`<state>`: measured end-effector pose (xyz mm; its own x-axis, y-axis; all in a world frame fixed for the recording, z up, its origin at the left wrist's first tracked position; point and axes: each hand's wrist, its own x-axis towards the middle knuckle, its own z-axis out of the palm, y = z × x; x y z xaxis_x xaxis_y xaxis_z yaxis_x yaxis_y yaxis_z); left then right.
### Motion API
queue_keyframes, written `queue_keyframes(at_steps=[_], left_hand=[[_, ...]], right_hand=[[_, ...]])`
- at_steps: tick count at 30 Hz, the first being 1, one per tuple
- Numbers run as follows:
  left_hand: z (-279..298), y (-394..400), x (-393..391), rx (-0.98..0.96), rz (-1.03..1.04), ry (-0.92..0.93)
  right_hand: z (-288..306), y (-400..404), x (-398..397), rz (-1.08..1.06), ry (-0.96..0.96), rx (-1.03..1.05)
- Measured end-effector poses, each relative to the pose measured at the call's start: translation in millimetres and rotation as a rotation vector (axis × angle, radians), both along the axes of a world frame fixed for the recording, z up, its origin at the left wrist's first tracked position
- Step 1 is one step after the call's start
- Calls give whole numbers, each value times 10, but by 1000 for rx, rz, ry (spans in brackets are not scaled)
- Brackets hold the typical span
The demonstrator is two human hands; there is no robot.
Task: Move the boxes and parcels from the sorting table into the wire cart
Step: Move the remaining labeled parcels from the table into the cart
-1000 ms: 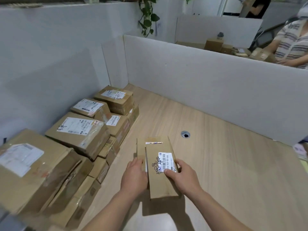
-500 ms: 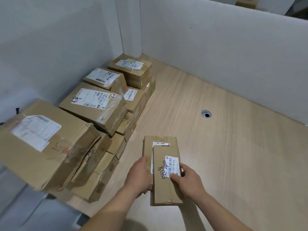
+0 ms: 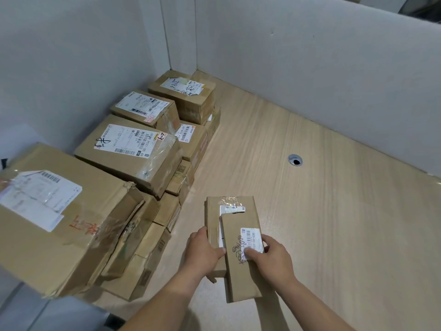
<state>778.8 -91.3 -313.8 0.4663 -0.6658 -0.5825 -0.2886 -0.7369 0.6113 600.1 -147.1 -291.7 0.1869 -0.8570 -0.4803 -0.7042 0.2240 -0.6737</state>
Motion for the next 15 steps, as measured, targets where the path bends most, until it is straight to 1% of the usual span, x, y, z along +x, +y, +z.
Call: queue_keyframes(at_steps=[2,7,10,15], left_hand=[[12,-14,0,11,2,-12],[-28,-34,14,26,19,25],[-88,-30,37,-8,96,132],[-110,88,113,-63,236,378]], right_hand=[[-11,-24,0,-32,-9,36],[-76,-110,-31,-162,-35,161],[-159,-172,-106,-238,-72,227],[-96,-240,-244,-260,-212,343]])
